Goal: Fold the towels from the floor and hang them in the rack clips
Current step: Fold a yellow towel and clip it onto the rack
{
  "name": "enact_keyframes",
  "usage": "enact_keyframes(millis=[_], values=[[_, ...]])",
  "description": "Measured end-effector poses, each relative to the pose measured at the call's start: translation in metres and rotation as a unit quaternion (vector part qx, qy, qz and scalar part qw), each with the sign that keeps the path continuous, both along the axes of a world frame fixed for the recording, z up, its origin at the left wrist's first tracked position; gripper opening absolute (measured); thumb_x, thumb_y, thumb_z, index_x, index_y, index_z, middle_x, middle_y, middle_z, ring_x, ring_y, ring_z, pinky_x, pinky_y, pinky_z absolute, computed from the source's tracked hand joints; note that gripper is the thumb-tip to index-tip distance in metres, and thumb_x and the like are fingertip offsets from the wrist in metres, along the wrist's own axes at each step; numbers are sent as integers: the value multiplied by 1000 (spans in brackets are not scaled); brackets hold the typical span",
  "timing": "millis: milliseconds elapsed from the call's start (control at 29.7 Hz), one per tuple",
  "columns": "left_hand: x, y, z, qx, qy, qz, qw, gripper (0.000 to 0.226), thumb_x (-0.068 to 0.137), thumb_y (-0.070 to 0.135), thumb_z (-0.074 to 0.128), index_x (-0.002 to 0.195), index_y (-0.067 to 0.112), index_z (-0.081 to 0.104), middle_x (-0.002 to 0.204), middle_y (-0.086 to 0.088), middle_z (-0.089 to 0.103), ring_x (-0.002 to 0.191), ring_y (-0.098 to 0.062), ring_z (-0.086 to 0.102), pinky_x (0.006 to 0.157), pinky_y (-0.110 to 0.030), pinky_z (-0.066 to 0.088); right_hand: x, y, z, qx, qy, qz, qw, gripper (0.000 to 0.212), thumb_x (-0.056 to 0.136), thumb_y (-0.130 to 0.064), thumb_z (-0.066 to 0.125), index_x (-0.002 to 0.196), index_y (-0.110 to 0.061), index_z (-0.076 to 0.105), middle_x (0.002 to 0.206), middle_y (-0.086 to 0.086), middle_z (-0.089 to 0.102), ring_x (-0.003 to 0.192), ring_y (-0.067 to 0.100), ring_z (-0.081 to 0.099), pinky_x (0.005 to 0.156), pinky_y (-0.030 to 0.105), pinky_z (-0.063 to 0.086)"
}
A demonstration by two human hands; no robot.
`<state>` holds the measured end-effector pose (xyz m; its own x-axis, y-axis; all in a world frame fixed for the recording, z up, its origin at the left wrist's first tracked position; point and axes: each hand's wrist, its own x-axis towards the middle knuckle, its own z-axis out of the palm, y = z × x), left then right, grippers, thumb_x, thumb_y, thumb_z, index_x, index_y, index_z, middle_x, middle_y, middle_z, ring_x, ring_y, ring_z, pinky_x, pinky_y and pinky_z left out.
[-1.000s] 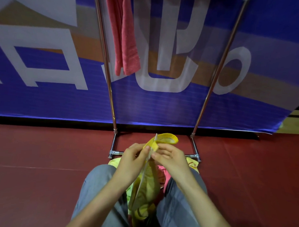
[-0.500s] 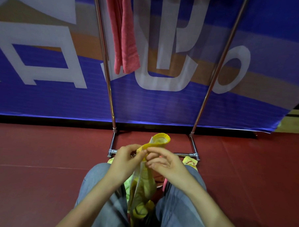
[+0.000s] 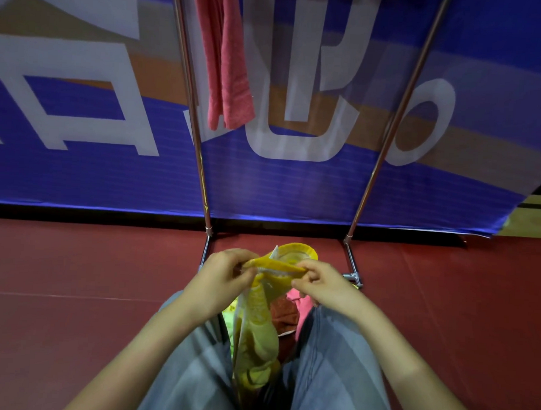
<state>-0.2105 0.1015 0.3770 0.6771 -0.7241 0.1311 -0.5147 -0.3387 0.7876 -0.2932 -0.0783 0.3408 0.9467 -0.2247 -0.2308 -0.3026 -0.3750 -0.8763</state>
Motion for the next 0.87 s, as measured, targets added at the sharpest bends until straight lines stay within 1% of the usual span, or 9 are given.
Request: enact_keyframes(millis=[101, 202, 269, 336, 404, 504, 740, 807, 874], values=[[3, 6, 7, 12, -40, 13, 999, 29, 74, 18, 46, 91, 11, 68, 67, 13, 58, 66, 5, 55, 62, -10, 39, -6, -15, -11, -95, -7, -27, 995, 15, 84, -13, 61, 75, -24, 55, 66, -1, 51, 54, 1, 50, 52, 14, 39], [7, 11, 9, 50, -85, 28, 995, 39, 71, 23, 38, 94, 9, 66, 75, 1, 60, 75, -16, 60, 71, -30, 43, -11, -25, -12, -162, -48, -46, 985, 6, 81, -14, 65, 80, -18, 60, 86, 5, 52, 84, 18, 53, 78, 26, 37], [11, 12, 7, 102, -142, 30, 984, 43, 71, 25, 34, 96, 6, 63, 87, -8, 62, 85, -28, 59, 71, -33, 40, -10, -28, -8, -165, -85, -31, 982, 8, 79, -9, 66, 76, -14, 60, 85, 7, 55, 85, 23, 55, 83, 32, 40], [14, 15, 4, 128, -164, 33, 978, 37, 70, 25, 33, 90, 10, 60, 86, -6, 60, 88, -32, 57, 67, -32, 36, -7, -28, 1, -129, -124, -47, 983, 22, 77, -5, 67, 68, -21, 56, 71, 0, 57, 71, 14, 54, 75, 39, 45], [15, 18, 8, 122, -160, 44, 978, 18, 70, 24, 34, 73, 22, 52, 72, 5, 50, 86, -34, 56, 62, -29, 28, -5, -29, 11, -86, -162, -74, 980, 33, 74, 0, 68, 66, -27, 52, 64, -8, 53, 61, 0, 48, 64, 29, 43], [21, 16, 18, 99, -169, 64, 979, 33, 69, 23, 37, 89, 14, 62, 81, -3, 57, 87, -32, 58, 64, -29, 32, 2, -28, 29, -75, -213, -91, 970, 37, 73, 2, 68, 70, -27, 46, 61, -7, 46, 54, -2, 42, 55, 14, 34], [42, 16, 80, -4, -233, 116, 966, 31, 72, 16, 41, 90, 4, 63, 78, -15, 63, 77, -35, 60, 69, -43, 49, 15, -24, 104, -40, -337, -103, 935, 36, 77, 3, 64, 89, -29, 50, 74, -6, 60, 65, -5, 58, 65, 10, 46], [42, 16, 91, -24, -222, 128, 966, 23, 78, 11, 46, 89, 4, 64, 78, -17, 64, 75, -32, 60, 69, -44, 50, 21, -29, 109, -35, -316, -123, 940, 25, 78, -1, 65, 94, -20, 61, 75, -5, 58, 62, -7, 57, 61, 9, 46], [38, 14, 88, 0, -199, 110, 974, 23, 77, 13, 49, 88, 4, 66, 75, -14, 65, 70, -26, 60, 65, -36, 48, 24, -32, 101, -24, -242, -140, 960, 21, 79, -4, 65, 100, -3, 64, 71, -3, 58, 55, -6, 56, 56, 10, 45]])
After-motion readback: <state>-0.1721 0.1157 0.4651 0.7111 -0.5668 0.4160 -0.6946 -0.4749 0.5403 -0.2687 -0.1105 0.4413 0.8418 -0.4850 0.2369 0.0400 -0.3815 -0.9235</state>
